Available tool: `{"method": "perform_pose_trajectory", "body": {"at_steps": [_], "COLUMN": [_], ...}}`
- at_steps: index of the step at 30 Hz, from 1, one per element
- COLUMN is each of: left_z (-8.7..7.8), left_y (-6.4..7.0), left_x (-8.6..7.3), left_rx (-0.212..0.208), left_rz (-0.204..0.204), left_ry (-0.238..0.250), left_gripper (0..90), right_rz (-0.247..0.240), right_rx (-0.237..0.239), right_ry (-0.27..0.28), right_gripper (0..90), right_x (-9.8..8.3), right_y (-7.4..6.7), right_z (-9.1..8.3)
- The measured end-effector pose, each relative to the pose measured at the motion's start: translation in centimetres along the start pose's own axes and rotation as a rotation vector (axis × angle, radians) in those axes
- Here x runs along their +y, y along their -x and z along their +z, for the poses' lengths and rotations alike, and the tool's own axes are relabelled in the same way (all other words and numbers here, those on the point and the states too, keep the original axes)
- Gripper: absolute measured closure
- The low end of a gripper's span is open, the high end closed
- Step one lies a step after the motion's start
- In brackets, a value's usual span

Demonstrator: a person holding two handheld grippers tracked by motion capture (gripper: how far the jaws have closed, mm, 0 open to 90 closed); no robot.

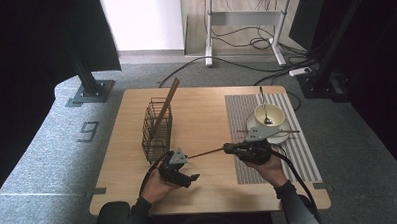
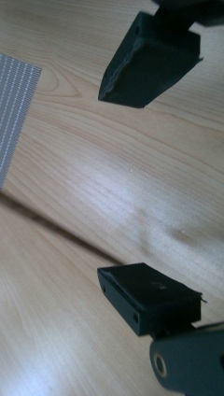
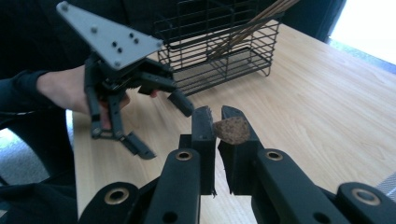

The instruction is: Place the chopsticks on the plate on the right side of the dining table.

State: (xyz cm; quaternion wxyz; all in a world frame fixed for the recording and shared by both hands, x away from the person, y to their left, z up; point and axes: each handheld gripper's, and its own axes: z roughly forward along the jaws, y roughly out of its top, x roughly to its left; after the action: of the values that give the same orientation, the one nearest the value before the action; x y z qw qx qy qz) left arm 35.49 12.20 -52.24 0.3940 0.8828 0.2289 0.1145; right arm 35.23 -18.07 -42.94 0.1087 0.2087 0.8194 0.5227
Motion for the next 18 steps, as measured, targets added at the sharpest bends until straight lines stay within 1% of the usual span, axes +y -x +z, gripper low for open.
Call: {"method": "perform_pose_trajectory", "body": {"at_steps": [4, 7, 12, 15, 18], "left_z": [0.0, 0.1, 0.1, -0.1, -0.2], "left_y": [-0.1, -0.1, -0.1, -0.1, -0.2], "left_x": [0.2, 0.3, 0.4, 0.4, 0.3], "left_rx": [0.004, 0.001, -0.018, -0.025, -0.032], "left_rz": [0.008, 0.010, 0.025, 0.027, 0.025], "left_ry": [0.004, 0.009, 0.025, 0.038, 0.051], "left_gripper": [16.2, 21.9, 36.3, 44.6, 53.7], "right_rz": [-0.004, -0.003, -0.001, 0.005, 0.004], "right_rx": [0.021, 0.039, 0.065, 0.091, 0.094], "right_ry": [-0.009, -0.015, -0.032, -0.026, -0.030], "right_gripper": [83.4, 83.4, 83.4, 83.4, 83.4], "right_x": [-0.1, -0.1, -0.1, 0.0, 0.1], "right_y": [-0.5, -0.7, -1.3, -1.5, -1.7], "right_z": [0.2, 0.5, 0.9, 0.9, 0.9]}}
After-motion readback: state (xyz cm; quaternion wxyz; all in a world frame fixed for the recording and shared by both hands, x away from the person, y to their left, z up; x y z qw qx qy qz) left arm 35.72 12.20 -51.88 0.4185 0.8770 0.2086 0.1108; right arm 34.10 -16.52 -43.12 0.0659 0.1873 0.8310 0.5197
